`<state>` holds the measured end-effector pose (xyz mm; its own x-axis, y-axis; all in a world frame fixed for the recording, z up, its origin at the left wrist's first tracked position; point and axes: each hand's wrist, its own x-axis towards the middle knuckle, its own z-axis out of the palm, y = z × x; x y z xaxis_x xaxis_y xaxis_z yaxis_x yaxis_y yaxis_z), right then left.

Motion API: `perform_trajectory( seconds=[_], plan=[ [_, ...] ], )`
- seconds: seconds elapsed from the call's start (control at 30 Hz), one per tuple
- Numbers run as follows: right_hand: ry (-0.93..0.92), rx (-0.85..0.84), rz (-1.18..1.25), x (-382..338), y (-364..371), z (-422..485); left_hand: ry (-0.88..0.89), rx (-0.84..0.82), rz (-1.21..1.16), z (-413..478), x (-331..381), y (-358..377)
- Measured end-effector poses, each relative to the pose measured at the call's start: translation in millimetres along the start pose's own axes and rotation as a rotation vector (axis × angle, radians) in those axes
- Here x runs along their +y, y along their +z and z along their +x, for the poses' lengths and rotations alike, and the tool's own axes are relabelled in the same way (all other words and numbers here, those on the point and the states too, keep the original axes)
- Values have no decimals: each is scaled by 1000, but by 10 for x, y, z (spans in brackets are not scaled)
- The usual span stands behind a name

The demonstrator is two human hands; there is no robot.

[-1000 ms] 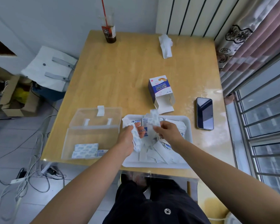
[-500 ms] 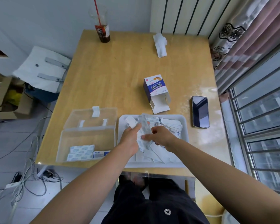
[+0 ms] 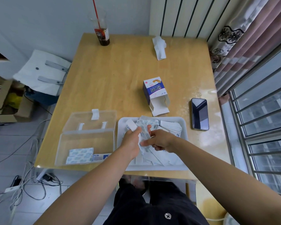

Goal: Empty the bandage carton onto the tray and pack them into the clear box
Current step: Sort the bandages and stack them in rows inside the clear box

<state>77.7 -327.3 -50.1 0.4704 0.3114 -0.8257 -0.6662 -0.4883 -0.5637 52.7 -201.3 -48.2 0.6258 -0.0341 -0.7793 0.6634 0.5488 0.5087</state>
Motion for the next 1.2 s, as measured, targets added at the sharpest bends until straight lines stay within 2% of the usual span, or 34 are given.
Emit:
perform_trajectory(
  seconds=[0.1, 0.23, 0.37, 0.43, 0.5, 0.63, 0.8, 0.9, 1.07, 1.2],
  plan=[
    [-40, -9, 23, 17, -21, -16, -1, 13, 18, -8, 13, -5],
    [-222, 116, 202, 52, -23, 11, -16, 22, 33, 17, 18, -64],
    [-251, 184, 110, 38, -2, 12, -36, 13, 54, 12, 8, -77],
    [-276, 230, 130, 50, -9, 29, -23, 23, 102, 19, -2, -80],
    [-302, 271, 247, 57, -28, 33, 15, 94, 250, 33, -23, -83],
    [-342, 153, 405, 74, -39, 21, 72, 155, 645, 100, -99, -132],
    [-336, -28, 425, 87, 11, -39, 112, 156, 889, 98, -109, -155],
    [-322, -24, 448, 114, 15, -43, 112, 229, 956, 105, -70, -170],
    [-263, 111, 541, 123, 12, 44, 134, 219, 879, 141, -73, -179],
    [-266, 133, 581, 92, 8, 53, 187, 232, 1003, 161, -94, -181]
  ],
)
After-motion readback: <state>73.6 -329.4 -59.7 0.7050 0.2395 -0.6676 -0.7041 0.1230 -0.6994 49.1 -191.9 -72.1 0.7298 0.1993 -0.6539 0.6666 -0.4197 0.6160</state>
